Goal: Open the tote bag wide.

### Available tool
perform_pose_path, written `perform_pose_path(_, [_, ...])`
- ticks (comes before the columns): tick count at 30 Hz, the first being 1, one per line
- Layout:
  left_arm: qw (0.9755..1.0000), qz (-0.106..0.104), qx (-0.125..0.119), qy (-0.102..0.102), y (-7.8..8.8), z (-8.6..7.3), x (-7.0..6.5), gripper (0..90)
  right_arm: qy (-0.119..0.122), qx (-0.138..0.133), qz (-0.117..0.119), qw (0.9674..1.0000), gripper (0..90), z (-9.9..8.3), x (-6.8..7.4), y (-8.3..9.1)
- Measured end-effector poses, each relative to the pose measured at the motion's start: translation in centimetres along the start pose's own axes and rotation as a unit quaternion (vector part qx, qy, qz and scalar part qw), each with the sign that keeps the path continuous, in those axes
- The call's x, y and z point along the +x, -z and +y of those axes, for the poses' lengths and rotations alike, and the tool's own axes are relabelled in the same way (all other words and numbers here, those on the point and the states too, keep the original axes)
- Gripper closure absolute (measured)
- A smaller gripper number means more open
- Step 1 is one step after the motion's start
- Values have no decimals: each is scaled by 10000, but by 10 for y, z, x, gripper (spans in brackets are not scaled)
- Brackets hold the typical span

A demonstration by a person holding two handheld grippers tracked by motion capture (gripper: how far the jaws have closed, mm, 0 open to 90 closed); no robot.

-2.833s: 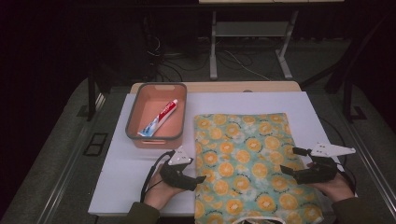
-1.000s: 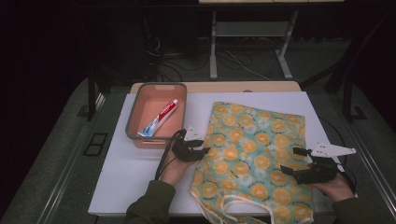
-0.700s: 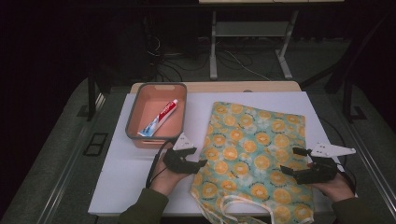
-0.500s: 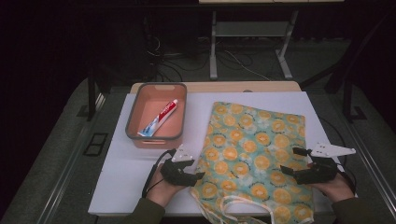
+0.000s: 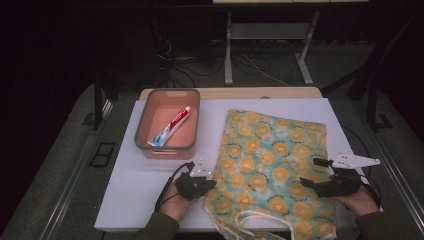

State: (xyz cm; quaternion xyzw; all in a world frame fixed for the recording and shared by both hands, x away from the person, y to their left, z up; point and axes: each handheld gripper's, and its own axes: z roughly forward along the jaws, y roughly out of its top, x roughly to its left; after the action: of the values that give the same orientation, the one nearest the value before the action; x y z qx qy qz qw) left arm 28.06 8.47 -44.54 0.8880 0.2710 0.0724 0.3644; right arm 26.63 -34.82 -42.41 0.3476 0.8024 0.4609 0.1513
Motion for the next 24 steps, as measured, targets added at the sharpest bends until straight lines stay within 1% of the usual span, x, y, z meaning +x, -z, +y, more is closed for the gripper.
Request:
perform_pose_path(1, [10000, 29, -14, 28, 0, 1, 1, 893, -5, -5, -6, 10000, 106, 0, 0, 0])
perform_pose_path(2, [9999, 101, -24, 59, 0, 2, 1, 894, -6, -6, -7, 10000, 106, 0, 0, 0])
perform_pose_path(5, [9995, 244, -176, 85, 2, 10, 6, 894, 10, 1, -15, 10000, 106, 0, 0, 0])
perform_pose_path(7, [9990, 337, -273, 101, -1, 18, 11, 894, 6, 16, -18, 10000, 106, 0, 0, -1])
perform_pose_path(10, [9984, 462, -325, 92, -11, 30, 16, 894, 0, 21, -20, 10000, 106, 0, 0, -2])
perform_pose_path(13, [9982, 526, -300, 7, -25, 42, 20, 894, 1, 19, -19, 10000, 106, 0, 0, -2])
perform_pose_path(16, [9975, 616, -348, -60, -35, 56, 23, 894, -6, -3, -17, 10000, 106, 0, 0, -1])
perform_pose_path(17, [9971, 663, -362, -56, -37, 60, 25, 894, -8, -7, -15, 10000, 106, 0, 0, -1])
perform_pose_path(19, [9956, 841, -390, -91, -41, 67, 30, 894, -26, -24, -12, 10000, 106, 0, 0, 0])
perform_pose_path(20, [9951, 885, -449, -21, -43, 69, 33, 895, -20, -26, -11, 10000, 106, 0, 0, 0])
perform_pose_path(22, [9944, 899, -535, 131, -46, 70, 38, 895, 12, -17, -5, 10000, 106, 0, 0, 0])
perform_pose_path(24, [9947, 858, -536, 201, -48, 68, 41, 893, 32, -15, 2, 10000, 106, 0, 1, 0])
